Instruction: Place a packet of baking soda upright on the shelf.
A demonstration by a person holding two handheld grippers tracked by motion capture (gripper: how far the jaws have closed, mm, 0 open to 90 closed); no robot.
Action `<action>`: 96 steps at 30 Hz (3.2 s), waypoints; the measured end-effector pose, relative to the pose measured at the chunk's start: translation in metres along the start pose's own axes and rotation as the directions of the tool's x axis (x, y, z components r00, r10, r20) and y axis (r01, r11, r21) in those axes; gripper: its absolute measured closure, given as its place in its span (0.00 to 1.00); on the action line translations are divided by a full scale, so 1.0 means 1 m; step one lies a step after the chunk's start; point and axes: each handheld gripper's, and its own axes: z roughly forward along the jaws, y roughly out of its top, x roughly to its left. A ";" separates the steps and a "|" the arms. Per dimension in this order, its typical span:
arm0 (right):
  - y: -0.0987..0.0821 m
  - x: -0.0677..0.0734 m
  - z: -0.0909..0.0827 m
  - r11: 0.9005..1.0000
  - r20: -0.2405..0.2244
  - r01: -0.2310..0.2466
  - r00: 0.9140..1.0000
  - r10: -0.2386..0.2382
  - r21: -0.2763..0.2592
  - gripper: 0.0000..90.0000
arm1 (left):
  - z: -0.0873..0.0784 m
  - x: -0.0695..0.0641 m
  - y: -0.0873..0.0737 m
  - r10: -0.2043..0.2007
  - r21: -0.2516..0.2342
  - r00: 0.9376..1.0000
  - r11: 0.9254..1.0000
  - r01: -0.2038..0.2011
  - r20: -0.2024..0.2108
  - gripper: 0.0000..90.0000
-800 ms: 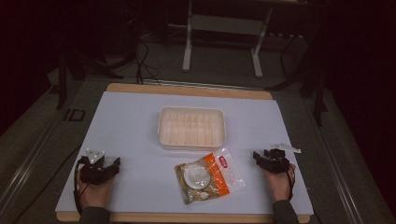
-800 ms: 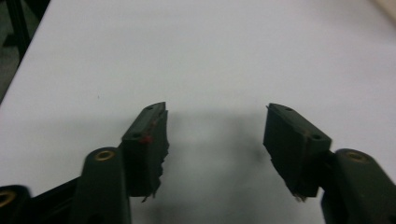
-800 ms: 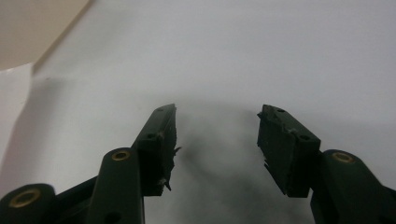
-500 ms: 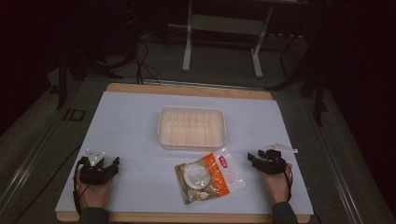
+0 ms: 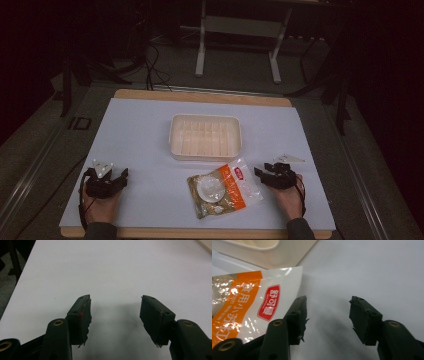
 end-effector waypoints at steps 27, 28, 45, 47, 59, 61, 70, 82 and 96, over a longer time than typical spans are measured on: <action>-0.003 0.027 0.010 0.995 -0.136 0.080 0.988 -0.072 0.058 0.51 | 0.000 0.001 0.000 -0.015 -0.003 1.000 1.000 0.015 -0.002 0.47; -0.004 0.028 0.011 0.995 -0.136 0.080 0.988 -0.072 0.061 0.51 | 0.000 0.001 0.000 -0.013 -0.002 1.000 1.000 0.013 -0.003 0.47; -0.002 0.030 0.010 0.997 -0.255 0.022 0.967 -0.003 0.073 0.54 | 0.000 0.001 0.000 -0.013 -0.002 1.000 1.000 0.013 -0.006 0.46; 0.000 0.030 0.008 0.998 -0.291 0.009 0.957 0.010 0.064 0.56 | 0.000 0.001 0.000 -0.013 -0.002 1.000 1.000 0.013 -0.006 0.46; 0.003 0.042 0.018 0.991 -0.354 0.061 0.935 -0.015 0.121 0.58 | 0.000 0.001 0.000 -0.009 0.002 1.000 1.000 0.009 -0.007 0.46; 0.004 0.042 0.020 0.991 -0.361 0.047 0.933 0.001 0.124 0.60 | 0.000 0.000 0.000 -0.007 0.003 1.000 1.000 0.007 -0.007 0.46; 0.010 0.039 0.028 0.986 -0.369 0.007 0.928 0.055 0.165 0.71 | 0.000 0.000 0.000 -0.002 0.005 1.000 1.000 0.002 -0.010 0.46; 0.012 0.038 0.028 0.981 -0.415 0.013 0.907 0.071 0.195 0.99 | 0.000 0.000 0.000 -0.003 -0.001 1.000 1.000 0.003 -0.010 0.46; 0.021 0.041 0.009 0.986 -0.448 -0.001 0.891 0.077 0.168 0.99 | -0.001 -0.001 -0.001 0.003 -0.013 1.000 1.000 -0.003 -0.006 0.49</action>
